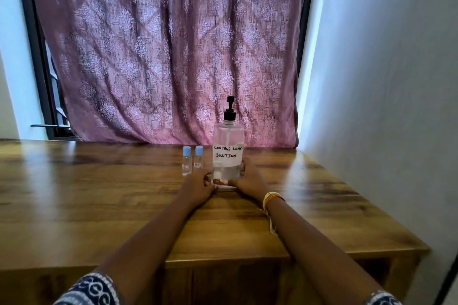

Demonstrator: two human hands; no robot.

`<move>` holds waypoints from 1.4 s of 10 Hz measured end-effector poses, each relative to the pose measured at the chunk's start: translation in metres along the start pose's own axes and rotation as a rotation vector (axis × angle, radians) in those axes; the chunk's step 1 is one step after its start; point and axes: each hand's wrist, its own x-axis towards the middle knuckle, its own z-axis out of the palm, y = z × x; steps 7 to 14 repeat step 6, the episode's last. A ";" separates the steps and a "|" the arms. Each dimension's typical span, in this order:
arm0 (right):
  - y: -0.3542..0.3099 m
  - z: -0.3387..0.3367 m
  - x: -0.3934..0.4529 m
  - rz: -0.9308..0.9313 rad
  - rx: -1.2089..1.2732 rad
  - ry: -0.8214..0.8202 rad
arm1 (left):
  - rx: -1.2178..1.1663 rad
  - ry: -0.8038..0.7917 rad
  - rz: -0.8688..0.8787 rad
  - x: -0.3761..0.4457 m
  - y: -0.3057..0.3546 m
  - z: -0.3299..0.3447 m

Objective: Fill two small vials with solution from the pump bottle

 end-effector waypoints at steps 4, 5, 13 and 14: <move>0.022 0.017 0.052 -0.025 -0.090 0.017 | 0.088 0.031 0.003 0.012 -0.011 0.006; 0.024 0.021 0.049 -0.019 -0.165 0.004 | 0.088 0.032 0.004 0.007 -0.007 0.005; 0.026 0.030 0.047 -0.008 -0.279 0.061 | 0.135 0.036 0.011 0.003 -0.003 0.006; 0.026 0.030 0.047 -0.008 -0.279 0.061 | 0.135 0.036 0.011 0.003 -0.003 0.006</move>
